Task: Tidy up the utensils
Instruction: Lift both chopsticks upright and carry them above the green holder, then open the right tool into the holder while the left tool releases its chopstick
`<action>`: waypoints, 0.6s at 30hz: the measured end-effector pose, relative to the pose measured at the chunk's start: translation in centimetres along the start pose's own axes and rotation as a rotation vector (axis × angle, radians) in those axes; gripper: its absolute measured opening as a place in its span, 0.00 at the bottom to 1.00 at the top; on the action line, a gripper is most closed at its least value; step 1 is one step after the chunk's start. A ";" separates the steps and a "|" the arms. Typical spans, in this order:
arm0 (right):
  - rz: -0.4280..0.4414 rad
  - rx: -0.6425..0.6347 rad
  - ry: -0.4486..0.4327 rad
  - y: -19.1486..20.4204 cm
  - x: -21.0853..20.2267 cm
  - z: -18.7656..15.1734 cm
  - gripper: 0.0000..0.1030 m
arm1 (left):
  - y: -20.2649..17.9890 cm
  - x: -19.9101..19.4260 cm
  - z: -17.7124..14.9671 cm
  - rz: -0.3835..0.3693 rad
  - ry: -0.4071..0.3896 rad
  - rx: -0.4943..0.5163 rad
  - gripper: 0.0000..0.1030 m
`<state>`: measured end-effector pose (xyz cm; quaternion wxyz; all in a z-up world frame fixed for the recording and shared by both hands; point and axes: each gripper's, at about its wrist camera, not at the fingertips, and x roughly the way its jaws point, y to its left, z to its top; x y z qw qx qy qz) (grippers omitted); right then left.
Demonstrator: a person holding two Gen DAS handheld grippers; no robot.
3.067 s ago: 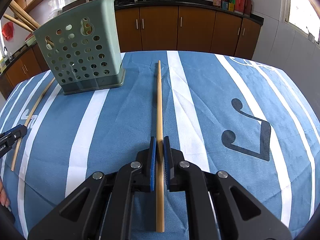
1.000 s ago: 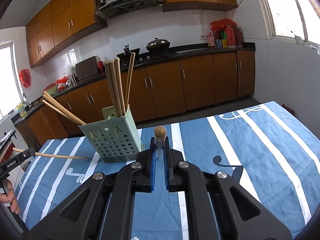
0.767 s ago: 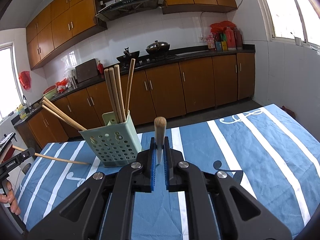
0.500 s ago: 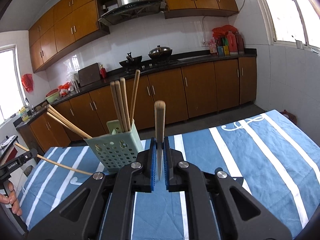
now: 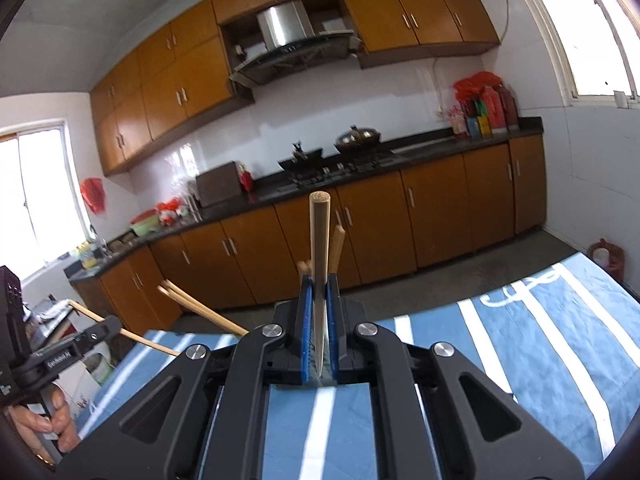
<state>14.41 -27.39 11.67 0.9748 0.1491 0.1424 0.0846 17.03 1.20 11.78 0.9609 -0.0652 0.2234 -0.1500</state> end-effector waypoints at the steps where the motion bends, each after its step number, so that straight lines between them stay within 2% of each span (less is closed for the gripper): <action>1: 0.007 0.000 -0.006 0.1 -0.1 0.2 0.07 | -0.3 -0.1 0.3 -0.007 -0.008 0.001 0.08; 10: 0.041 -0.013 -0.070 1.8 0.5 2.2 0.07 | -1.9 -0.4 3.6 -0.023 -0.116 -0.033 0.08; 18: 0.017 -0.044 -0.122 2.8 2.2 2.9 0.07 | -1.7 0.7 5.5 0.009 -0.204 -0.081 0.08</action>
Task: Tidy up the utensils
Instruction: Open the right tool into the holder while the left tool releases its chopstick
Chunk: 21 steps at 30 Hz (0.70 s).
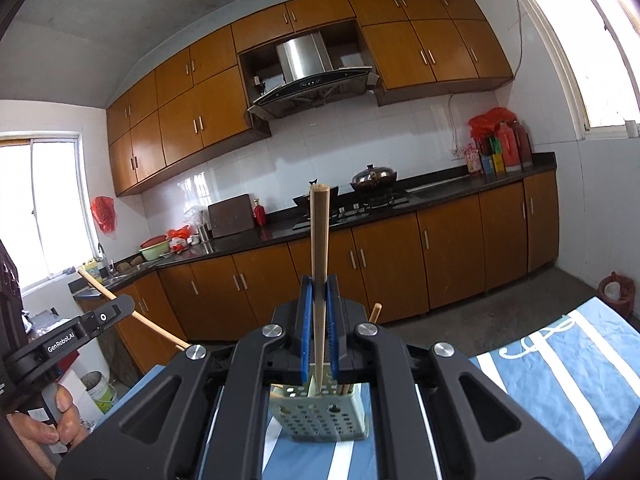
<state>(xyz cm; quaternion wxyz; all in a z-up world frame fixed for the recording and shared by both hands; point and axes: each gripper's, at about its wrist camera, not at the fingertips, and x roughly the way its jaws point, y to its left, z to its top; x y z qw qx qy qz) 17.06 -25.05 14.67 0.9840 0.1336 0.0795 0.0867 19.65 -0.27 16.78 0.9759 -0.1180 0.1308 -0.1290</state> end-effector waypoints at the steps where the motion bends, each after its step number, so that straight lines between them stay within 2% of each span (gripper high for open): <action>1: -0.005 -0.002 -0.001 0.0 0.3 -0.1 0.07 | 0.2 0.3 0.0 0.007 -0.002 -0.006 0.08; 7: -0.021 0.005 0.036 -0.3 2.3 -1.6 0.07 | 1.1 2.7 -1.5 0.031 0.031 -0.012 0.08; 21: -0.002 0.007 0.146 -0.1 5.3 -3.7 0.08 | 1.3 5.6 -3.7 0.009 0.112 0.003 0.08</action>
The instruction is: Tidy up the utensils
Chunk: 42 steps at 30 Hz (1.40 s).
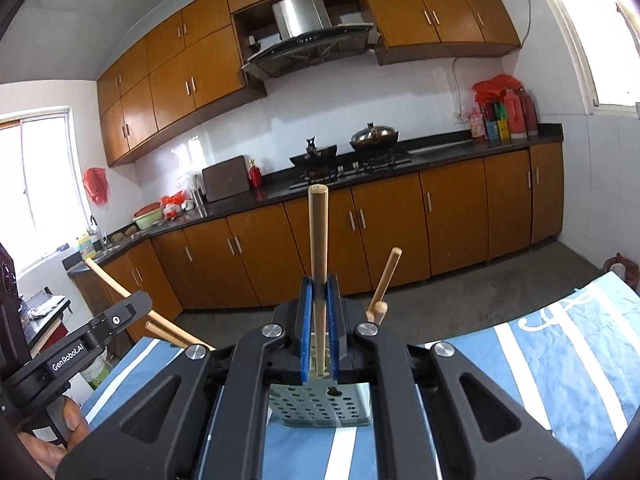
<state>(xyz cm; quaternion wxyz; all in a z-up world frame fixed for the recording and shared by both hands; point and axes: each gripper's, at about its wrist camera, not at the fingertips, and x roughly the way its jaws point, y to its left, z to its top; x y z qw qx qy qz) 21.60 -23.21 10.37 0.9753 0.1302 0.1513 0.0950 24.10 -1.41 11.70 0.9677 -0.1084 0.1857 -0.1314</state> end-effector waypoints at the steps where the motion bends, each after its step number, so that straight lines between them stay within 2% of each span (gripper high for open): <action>1: 0.004 -0.002 0.004 -0.1 0.0 0.0 0.08 | 0.0 0.0 0.0 0.000 0.001 -0.004 0.10; 4: 0.002 -0.013 0.005 0.0 -0.3 0.0 0.11 | 0.3 -0.3 0.2 -0.001 -0.008 -0.012 0.21; 5: 0.000 -0.013 0.003 0.1 -0.3 0.0 0.15 | 0.4 -0.5 0.2 0.001 -0.014 -0.013 0.24; 7: -0.005 -0.007 -0.006 0.1 -0.6 0.1 0.23 | 0.6 -0.9 0.4 0.004 -0.022 -0.017 0.24; 11: -0.014 -0.010 -0.026 0.0 -1.8 0.3 0.24 | 1.2 -2.0 0.8 0.006 -0.041 -0.034 0.28; 13: -0.021 -0.017 -0.032 -0.1 -2.4 0.3 0.30 | 1.3 -2.7 0.8 0.010 -0.051 -0.035 0.31; 15: -0.037 -0.029 -0.048 -0.2 -3.6 0.1 0.41 | 1.6 -3.7 0.6 0.015 -0.058 -0.029 0.35; 16: -0.042 -0.035 -0.054 -0.2 -3.9 0.0 0.43 | 1.7 -4.2 0.4 0.022 -0.059 -0.024 0.37; 21: -0.074 -0.061 -0.066 -0.4 -6.3 -1.6 0.61 | 2.4 -6.7 -1.6 0.072 -0.054 0.013 0.57; 27: -0.109 -0.106 -0.032 0.2 -7.7 -5.0 0.82 | 3.2 -8.9 -5.8 0.116 -0.011 0.060 0.85; 30: -0.120 -0.130 -0.021 0.6 -8.3 -6.4 0.93 | 3.6 -9.9 -7.7 0.139 -0.006 0.080 0.95; 33: -0.135 -0.147 -0.020 1.1 -8.8 -7.4 0.98 | 3.6 -10.5 -9.5 0.164 0.010 0.100 0.96; 42: -0.176 -0.140 0.018 1.2 -9.6 -10.4 0.98 | 3.2 -10.9 -12.9 0.211 0.077 0.137 0.96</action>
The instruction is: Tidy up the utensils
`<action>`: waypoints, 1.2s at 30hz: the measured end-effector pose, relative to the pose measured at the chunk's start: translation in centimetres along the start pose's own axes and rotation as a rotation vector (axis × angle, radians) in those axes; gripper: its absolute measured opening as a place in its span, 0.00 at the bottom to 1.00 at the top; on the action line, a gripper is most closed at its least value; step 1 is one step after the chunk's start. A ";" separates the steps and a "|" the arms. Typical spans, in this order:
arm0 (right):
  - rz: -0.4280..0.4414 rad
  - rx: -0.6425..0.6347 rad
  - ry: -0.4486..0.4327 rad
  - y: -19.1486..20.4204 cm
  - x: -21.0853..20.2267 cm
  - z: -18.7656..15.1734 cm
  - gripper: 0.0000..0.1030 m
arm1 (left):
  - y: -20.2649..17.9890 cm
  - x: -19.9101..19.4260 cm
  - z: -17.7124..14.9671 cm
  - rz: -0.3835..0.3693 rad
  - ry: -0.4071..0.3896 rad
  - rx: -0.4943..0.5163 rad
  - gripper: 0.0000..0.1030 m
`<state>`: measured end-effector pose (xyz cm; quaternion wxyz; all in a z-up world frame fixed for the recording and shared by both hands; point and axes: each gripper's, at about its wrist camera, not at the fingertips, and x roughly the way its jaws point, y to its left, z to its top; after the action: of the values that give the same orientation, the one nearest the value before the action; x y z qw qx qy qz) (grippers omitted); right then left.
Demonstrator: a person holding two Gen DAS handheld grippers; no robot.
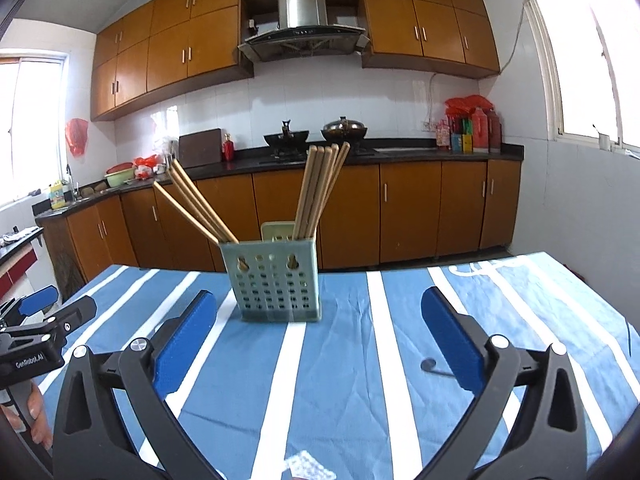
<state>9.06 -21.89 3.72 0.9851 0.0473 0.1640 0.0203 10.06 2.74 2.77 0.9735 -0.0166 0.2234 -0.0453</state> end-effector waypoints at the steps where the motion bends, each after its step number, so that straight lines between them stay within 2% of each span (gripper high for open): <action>1: -0.006 0.001 0.016 0.0 0.1 -0.2 0.98 | -0.1 -0.1 -0.3 -0.003 0.004 0.002 0.96; 11: -0.001 -0.011 0.065 0.3 -0.3 -2.6 0.98 | -0.5 -0.5 -2.2 0.003 0.014 0.014 0.96; 36: -0.013 -0.018 0.116 0.5 -0.3 -4.9 0.98 | -1.0 -0.3 -4.0 0.002 0.033 0.021 0.96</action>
<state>7.21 -20.98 -0.78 0.9744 0.0364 0.2210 0.0181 7.95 1.77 -0.61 0.9699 -0.0056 0.2388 -0.0469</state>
